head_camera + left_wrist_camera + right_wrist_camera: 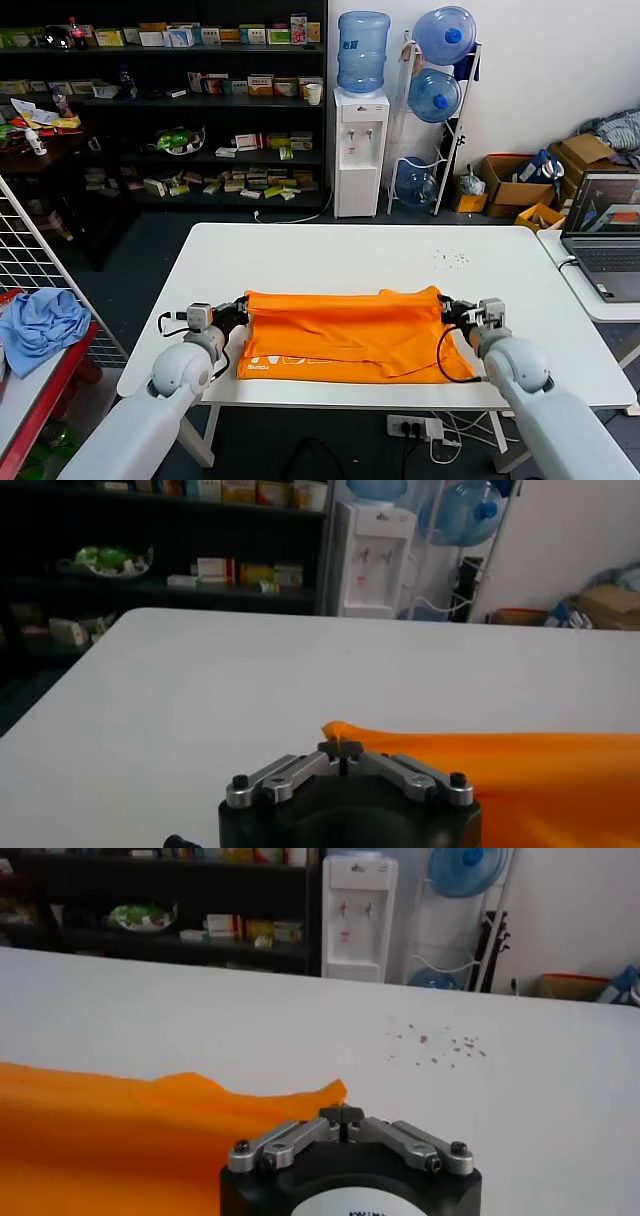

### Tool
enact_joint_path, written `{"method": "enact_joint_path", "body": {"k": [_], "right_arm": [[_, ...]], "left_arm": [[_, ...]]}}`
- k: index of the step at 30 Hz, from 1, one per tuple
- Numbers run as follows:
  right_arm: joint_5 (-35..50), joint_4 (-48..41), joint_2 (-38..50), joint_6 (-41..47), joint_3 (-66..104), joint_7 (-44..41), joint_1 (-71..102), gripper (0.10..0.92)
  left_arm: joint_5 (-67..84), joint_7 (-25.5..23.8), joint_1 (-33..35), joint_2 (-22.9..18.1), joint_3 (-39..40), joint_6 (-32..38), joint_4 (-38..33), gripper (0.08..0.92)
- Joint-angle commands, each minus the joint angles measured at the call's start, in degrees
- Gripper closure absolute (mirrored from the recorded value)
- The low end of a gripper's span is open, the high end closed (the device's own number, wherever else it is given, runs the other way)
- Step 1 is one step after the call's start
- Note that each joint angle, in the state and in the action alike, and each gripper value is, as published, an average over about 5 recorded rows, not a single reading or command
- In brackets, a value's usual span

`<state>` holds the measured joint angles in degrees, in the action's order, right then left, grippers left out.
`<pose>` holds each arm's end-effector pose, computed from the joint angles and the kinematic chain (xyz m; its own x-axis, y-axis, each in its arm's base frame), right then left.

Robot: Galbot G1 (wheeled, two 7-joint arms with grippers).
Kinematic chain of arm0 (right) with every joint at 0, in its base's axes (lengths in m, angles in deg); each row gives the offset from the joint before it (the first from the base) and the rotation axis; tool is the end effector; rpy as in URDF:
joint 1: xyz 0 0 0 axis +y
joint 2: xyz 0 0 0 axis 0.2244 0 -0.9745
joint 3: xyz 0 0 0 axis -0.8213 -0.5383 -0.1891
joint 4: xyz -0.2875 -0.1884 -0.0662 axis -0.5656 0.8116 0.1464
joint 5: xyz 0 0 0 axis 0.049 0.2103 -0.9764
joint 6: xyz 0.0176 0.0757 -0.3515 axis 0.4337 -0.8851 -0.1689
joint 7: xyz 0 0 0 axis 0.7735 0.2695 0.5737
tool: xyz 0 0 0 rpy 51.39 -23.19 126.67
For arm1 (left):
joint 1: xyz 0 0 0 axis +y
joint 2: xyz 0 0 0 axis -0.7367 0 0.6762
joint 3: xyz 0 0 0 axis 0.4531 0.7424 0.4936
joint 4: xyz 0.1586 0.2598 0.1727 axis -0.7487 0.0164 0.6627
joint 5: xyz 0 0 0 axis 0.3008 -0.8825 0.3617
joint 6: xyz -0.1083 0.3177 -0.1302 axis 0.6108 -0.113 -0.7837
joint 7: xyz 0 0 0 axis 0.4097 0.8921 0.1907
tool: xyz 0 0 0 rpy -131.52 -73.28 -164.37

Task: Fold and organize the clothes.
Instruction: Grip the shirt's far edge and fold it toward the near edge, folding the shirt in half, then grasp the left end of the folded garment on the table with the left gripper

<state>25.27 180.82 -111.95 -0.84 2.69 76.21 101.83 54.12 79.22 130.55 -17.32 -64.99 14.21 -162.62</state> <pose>0.3567 -0.1281 -0.3114 -0.8485 -0.1205 0.5153 -0.1655 0.9853 -0.0421 0.3705 0.0462 -0.3188 -0.8721 0.1755 0.4567 0.1494 0.9844 -0.0931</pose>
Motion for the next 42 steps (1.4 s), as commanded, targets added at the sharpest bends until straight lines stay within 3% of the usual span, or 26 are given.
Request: {"method": "enact_joint_path", "body": {"k": [1,7,14,24,37,40,42], "right_arm": [[-1.72,13.33,3.41,2.02,5.08,2.69,15.41,0.901],[-4.12,13.93,2.89,2.49,5.62,2.54,18.88,0.901],[-5.27,13.29,2.31,1.78,5.72,1.86,19.25,0.888],[-5.03,14.13,2.11,0.42,6.03,2.36,18.97,0.618],[-4.64,14.06,1.96,0.52,5.73,2.06,18.63,0.252],[-4.49,14.14,2.01,0.62,5.72,2.1,18.45,0.211],[-4.38,14.2,2.04,0.68,5.71,2.15,18.3,0.205]], "left_arm": [[0.52,0.57,13.64,2.67,-1.87,0.03,-12.7,0.908],[-2.92,-0.47,17.51,0.78,-1.65,0.5,-11.61,0.908],[-9.64,-2.09,15.5,-0.73,-1.98,3.97,-8.58,0.891],[-7.52,-1.47,14.06,-1.93,-3.39,4.51,-6.79,0.618],[0.08,0.11,12.97,-3.14,-3.52,-0.23,-4.04,0.247],[0.81,0.14,12.71,-3.08,-3.31,-1.21,-3.95,0.225],[1.03,0.04,12.68,-2.96,-3.08,-1.68,-4.13,0.27]]}}
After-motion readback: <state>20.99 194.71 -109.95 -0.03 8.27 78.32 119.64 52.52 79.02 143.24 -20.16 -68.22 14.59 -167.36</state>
